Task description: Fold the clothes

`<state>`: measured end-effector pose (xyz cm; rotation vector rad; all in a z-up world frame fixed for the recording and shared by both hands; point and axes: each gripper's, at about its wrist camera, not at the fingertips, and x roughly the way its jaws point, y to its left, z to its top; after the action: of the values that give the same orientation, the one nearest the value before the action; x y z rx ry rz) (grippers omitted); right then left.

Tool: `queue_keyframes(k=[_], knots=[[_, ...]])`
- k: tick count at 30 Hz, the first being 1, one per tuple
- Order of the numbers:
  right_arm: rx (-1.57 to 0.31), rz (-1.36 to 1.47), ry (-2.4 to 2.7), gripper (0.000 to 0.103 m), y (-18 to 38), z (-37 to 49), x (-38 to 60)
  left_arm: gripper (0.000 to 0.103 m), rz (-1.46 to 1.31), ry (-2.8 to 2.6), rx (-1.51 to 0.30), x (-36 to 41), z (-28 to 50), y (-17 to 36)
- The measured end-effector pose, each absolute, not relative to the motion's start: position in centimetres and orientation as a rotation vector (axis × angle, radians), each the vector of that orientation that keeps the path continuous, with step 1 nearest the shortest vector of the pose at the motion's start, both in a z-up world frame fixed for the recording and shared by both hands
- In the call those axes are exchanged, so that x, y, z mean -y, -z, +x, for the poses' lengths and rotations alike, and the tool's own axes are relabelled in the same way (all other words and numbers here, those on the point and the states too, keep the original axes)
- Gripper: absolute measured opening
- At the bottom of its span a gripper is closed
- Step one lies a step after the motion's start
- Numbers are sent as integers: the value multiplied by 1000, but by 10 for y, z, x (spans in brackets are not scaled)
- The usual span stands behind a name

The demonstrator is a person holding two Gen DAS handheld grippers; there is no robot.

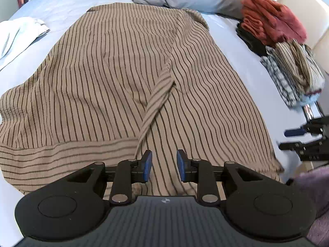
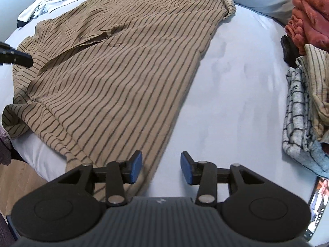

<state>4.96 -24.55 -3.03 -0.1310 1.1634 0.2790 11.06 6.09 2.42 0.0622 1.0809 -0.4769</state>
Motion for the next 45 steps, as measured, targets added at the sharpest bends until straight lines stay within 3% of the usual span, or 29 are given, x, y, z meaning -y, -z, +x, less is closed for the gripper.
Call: queue_keyframes(k=[3,6,20,25,33,39,42,43,45], knots=[[-1165,-134,-268,45,23,57,258,27,26,469,-1051,-59,132,-31],[-1155,-114,-236,45,11,77,279,43,-12,471,-1014,-53,159,-36],[-1022,-157,-158,39,26,253,346,43,-25,512,-947,60,314,-19],[-958,20,-111,40,42,337,375,43,-5,540,-952,102,385,11],[-872,143,-107,41,79,446,395,43,6,630,-957,147,467,50],[-819,-156,-300,41,107,483,377,43,75,708,-932,170,499,62],[-712,-266,-398,49,110,488,365,43,50,741,-911,174,509,65],[-700,-271,-434,49,111,491,362,42,42,754,-906,175,511,65],[-680,-264,-515,48,112,496,359,26,43,788,-893,178,514,66]])
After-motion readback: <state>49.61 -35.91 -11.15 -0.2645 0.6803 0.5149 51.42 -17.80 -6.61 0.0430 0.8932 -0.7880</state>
